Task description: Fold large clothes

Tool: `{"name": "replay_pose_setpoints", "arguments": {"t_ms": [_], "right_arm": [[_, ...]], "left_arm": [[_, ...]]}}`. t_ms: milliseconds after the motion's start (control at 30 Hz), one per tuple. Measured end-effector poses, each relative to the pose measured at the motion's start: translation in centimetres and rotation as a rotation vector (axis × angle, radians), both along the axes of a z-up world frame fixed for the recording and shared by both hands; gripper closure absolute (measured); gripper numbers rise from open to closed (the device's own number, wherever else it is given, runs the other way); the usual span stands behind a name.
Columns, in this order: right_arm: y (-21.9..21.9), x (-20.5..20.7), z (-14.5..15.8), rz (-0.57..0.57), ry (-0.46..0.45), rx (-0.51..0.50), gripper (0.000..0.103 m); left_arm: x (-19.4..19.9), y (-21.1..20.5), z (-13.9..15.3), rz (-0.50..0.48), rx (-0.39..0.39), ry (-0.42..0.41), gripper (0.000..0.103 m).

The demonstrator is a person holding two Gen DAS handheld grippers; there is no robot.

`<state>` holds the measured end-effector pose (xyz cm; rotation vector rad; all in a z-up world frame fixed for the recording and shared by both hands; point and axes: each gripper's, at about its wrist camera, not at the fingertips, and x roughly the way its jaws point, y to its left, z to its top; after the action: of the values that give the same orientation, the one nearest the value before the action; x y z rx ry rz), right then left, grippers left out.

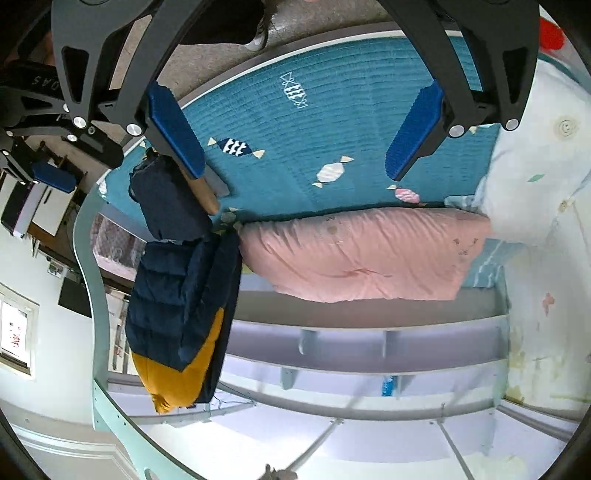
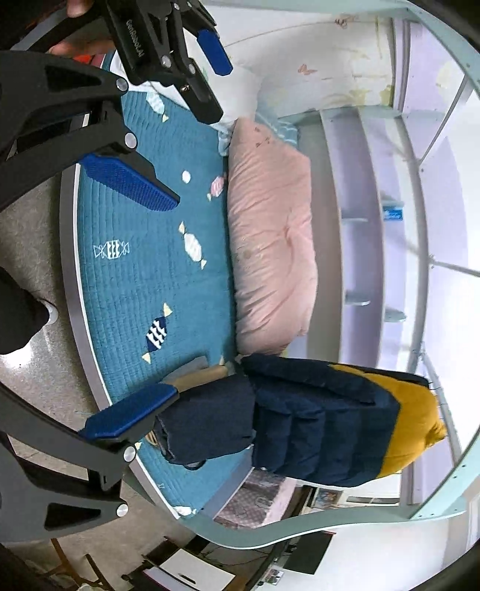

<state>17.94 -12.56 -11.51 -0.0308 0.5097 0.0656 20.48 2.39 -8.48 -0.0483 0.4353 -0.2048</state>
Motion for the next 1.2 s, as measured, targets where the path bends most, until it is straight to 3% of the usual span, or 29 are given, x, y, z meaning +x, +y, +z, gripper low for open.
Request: {"name": "replay_pose_setpoints", "arguments": {"t_ms": [333, 633, 1200], "right_arm": [[1.7, -3.9, 1.7, 0.016, -0.074, -0.008, 0.008], [3.2, -7.1, 3.9, 0.033, -0.181, -0.01, 0.008], [3.1, -11.1, 5.5, 0.054, -0.243, 0.014, 0.008]], "left_arm": [[-4.3, 1.9, 1.5, 0.035, 0.003, -0.03, 0.005], [-8.1, 2.4, 3.8, 0.073, 0.023, -0.11, 0.005], [-12.9, 2.2, 6.2, 0.118, 0.06, -0.208, 0.005]]}}
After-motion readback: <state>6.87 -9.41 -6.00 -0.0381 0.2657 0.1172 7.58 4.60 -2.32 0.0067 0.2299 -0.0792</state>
